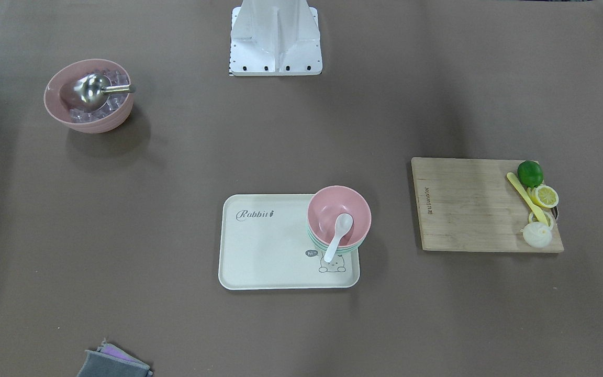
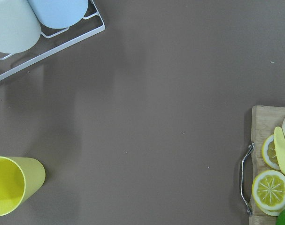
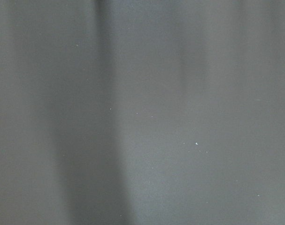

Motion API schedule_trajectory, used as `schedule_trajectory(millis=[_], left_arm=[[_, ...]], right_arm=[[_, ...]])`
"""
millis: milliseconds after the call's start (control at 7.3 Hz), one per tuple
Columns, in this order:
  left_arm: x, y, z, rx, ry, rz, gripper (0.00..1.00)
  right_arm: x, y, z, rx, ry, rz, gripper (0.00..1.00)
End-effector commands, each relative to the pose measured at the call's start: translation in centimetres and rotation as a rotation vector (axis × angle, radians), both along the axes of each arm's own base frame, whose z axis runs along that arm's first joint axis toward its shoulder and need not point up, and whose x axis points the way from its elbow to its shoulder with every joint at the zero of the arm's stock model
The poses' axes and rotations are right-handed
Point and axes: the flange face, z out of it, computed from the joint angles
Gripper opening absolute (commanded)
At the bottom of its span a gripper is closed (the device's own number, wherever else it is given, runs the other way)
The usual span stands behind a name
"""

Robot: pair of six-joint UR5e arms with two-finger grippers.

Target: Stack pink bowl on green and place spoon

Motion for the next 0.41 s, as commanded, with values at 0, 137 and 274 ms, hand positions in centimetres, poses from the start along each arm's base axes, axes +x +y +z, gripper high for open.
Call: schedule_trajectory(millis=[0, 137, 274], left_arm=[[-0.01, 0.01, 0.16, -0.003, -0.001, 0.000, 0.98], [-0.01, -0.04, 0.23, -0.004, -0.001, 0.000, 0.98], [-0.01, -0.12, 0.07, -0.001, -0.001, 0.000, 0.98]], right_arm=[[-0.01, -0.02, -0.12, 0.002, -0.002, 0.000, 1.00], [-0.01, -0.09, -0.18, 0.005, -0.001, -0.001, 1.00], [-0.01, -0.08, -0.11, 0.002, 0.000, 0.000, 1.00]])
